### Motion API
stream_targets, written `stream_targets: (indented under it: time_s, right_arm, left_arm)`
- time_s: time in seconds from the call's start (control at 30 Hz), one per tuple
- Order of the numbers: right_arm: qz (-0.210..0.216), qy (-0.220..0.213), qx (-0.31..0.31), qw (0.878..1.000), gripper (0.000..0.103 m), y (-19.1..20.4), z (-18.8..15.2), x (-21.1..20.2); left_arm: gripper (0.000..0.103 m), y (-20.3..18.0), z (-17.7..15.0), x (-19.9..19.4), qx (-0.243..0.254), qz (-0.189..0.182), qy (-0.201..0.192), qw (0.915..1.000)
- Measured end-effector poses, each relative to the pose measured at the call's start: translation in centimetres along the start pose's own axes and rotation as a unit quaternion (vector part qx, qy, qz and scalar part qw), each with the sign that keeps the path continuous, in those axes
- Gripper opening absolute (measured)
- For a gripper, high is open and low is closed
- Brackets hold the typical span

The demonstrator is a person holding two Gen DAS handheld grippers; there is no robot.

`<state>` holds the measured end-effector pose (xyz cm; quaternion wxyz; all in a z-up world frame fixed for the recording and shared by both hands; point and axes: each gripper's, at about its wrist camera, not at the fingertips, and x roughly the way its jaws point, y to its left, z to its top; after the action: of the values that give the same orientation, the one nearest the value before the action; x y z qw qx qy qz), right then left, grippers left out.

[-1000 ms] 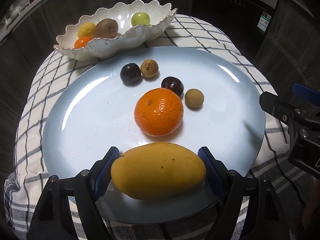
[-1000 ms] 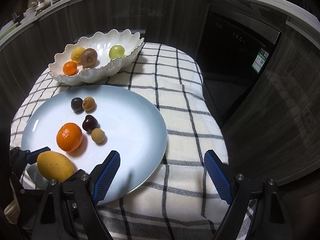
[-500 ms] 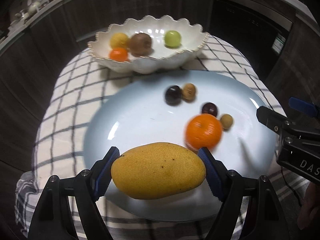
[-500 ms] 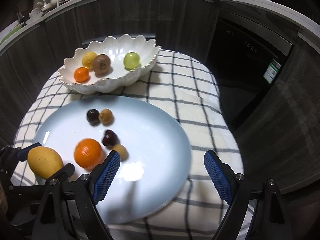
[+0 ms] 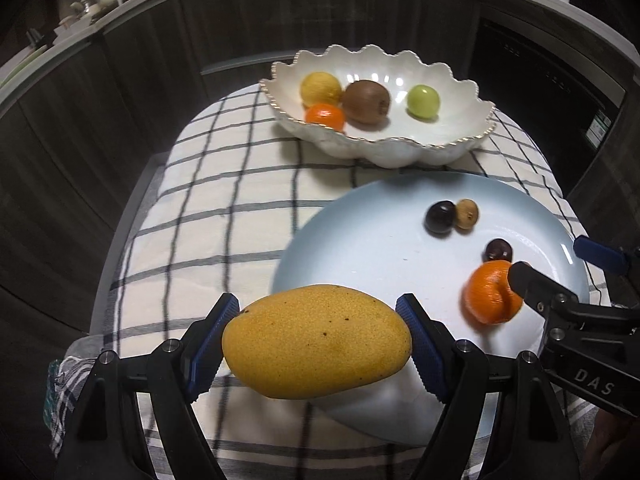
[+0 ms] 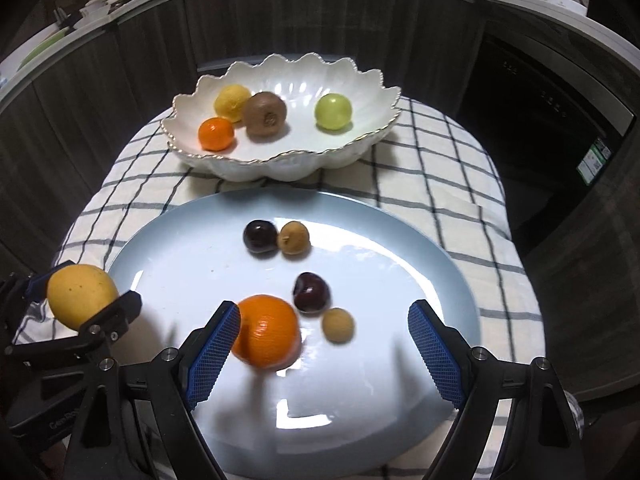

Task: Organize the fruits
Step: 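Grasp and lift the mango with left tool while right tool grasps the mandarin, then carry the mango and mandarin over the white bowl with both tools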

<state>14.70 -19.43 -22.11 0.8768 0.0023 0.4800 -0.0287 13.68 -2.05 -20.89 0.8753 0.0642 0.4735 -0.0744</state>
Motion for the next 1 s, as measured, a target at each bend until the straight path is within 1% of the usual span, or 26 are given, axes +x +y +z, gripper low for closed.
stream_targets:
  time_s: [0.23, 0.37, 0.5, 0.57, 0.63, 0.67, 0.73, 0.77, 1.0]
  right_arm:
    - [0.001, 0.021, 0.003, 1.000, 0.087, 1.9, 0.1, 0.9]
    - [0.004, 0.032, -0.003, 0.999, 0.086, 3.0, 0.1, 1.6]
    - [0.007, 0.043, -0.006, 0.999, 0.084, 3.6, -0.2, 2.3]
    - [0.005, 0.049, -0.007, 0.999, 0.079, 3.7, -0.4, 2.7]
    - [0.008, 0.059, -0.005, 0.998, 0.069, 3.7, -0.5, 3.2]
    - [0.011, 0.064, -0.003, 0.998, 0.066, 3.7, -0.6, 3.4]
    - [0.014, 0.071, 0.002, 0.997, 0.052, 3.5, -0.7, 3.8]
    - [0.015, 0.071, 0.005, 0.997, 0.049, 3.3, -0.8, 3.9]
    - [0.025, 0.064, 0.013, 0.998, 0.048, 2.9, -0.9, 3.4]
  left_arm:
    - [0.080, 2.2, 0.1, -0.2, -0.015, 0.009, -0.010, 0.9998]
    - [0.080, 3.2, 0.1, 0.0, -0.028, 0.008, -0.008, 0.9995]
    - [0.080, 3.7, 0.0, 0.1, -0.033, 0.010, -0.008, 0.9994]
    - [0.080, 3.8, -0.1, 0.2, -0.034, 0.009, -0.008, 0.9993]
    - [0.080, 3.9, -0.1, 0.2, -0.034, 0.008, -0.008, 0.9993]
    - [0.080, 3.9, -0.1, 0.2, -0.034, 0.007, -0.008, 0.9994]
    - [0.080, 3.8, -0.1, 0.2, -0.033, 0.006, -0.008, 0.9994]
    - [0.080, 3.7, -0.1, 0.2, -0.032, 0.006, -0.008, 0.9994]
    - [0.080, 2.9, 0.1, -0.1, -0.026, 0.003, -0.010, 0.9996]
